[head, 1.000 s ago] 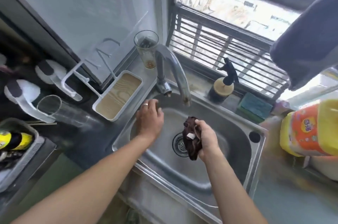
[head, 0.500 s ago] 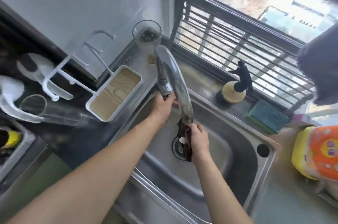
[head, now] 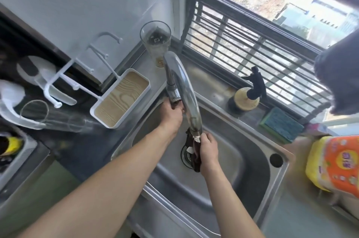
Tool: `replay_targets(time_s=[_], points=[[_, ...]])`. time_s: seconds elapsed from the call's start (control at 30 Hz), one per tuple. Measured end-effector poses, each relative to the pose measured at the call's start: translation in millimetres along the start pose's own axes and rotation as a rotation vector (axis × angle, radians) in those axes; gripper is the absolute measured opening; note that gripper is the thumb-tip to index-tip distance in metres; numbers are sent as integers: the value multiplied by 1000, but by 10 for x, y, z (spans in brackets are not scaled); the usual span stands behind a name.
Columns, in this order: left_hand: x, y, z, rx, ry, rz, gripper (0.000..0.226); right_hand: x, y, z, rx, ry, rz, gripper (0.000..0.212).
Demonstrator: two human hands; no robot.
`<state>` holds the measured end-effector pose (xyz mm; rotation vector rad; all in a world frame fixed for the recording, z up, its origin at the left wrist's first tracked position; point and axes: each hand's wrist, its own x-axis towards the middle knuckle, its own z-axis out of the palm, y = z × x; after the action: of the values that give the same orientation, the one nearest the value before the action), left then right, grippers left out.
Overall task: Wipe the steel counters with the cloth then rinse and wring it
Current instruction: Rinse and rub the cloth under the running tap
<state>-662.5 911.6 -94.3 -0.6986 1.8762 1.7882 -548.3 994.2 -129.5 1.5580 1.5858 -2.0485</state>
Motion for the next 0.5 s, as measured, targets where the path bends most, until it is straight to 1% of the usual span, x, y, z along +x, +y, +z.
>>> replay_targets(time_s=[0.07,0.13,0.2,0.27,0.3,0.33,0.37,0.4,0.43,0.5], points=[[2,-2,9,-22,12,-5,21,-28,-18,-30,54,-16,22,19],[-29,43,13,-34,13,-3,16,-71,-22,-45,145,-39,58,21],[-69,101,-13,-45,4,10,11,-105,14,-50,237,-59,101,27],[-83,76,-80,47,-27,36,8,-138,60,-54,292,-72,129,33],[-103,26,-132,156,-61,29,13,-169,79,-56,306,-87,135,33],[-124,-72,-182,259,-112,4,25,-198,98,-59,312,-100,134,32],[-193,-193,-220,339,-165,-54,37,-218,126,-61,307,-105,124,29],[-300,-327,-253,373,-222,-132,43,-239,159,-55,297,-102,111,30],[-453,-455,-289,365,-293,-214,46,-231,215,-46,279,-80,96,35],[-739,-692,-353,244,-419,-345,40,-205,329,-37,240,-25,69,50]])
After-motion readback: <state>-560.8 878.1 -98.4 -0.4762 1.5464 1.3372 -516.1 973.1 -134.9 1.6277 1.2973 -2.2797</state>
